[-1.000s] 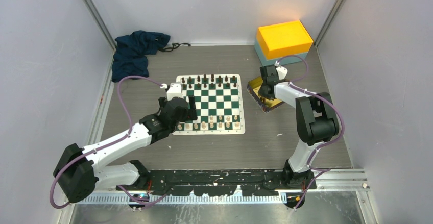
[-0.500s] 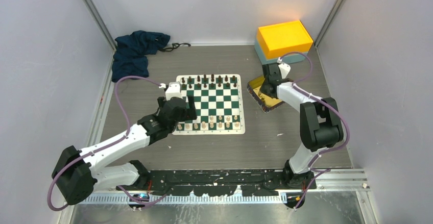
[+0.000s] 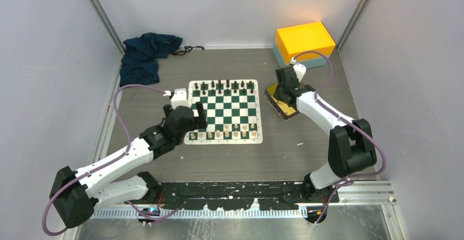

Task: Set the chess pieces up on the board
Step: Pick up the chess piece from the storage box, then place the chess piece on the chessboard.

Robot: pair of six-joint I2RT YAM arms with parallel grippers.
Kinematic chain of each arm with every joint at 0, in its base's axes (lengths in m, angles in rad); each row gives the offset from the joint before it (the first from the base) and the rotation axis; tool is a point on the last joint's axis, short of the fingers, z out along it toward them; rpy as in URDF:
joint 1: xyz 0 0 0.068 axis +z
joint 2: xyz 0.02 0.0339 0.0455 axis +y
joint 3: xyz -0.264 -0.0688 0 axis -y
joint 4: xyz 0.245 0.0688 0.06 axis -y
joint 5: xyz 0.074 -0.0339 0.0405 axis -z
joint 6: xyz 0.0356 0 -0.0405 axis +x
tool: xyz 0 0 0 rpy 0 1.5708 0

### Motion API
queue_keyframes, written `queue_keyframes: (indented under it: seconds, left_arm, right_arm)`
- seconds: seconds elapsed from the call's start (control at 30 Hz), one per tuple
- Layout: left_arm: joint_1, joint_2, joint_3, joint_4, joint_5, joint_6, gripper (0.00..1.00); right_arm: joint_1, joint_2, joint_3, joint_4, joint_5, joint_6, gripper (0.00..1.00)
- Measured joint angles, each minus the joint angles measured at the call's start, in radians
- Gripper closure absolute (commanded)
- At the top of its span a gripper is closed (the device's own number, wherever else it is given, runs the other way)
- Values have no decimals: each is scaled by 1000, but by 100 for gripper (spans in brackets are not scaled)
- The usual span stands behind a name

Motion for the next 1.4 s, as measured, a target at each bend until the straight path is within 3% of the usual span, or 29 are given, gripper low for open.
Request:
queue_keyframes:
  seconds: [0.4, 0.73, 1.03, 1.4]
  left_arm:
    - [0, -130, -29, -71, -8, -30, 5]
    - [0, -248, -68, -138, -8, -52, 4]
    - [0, -347, -82, -180, -26, -49, 4]
    - [0, -388, -86, -201, -33, -48, 4]
  right_arm:
    - [379, -1, 112, -126, 66, -4, 100]
    - [618, 216, 301, -182, 136, 4, 99]
    - [709, 385, 449, -223, 155, 12, 100]
    - [714, 444, 472, -240, 154, 38, 99]
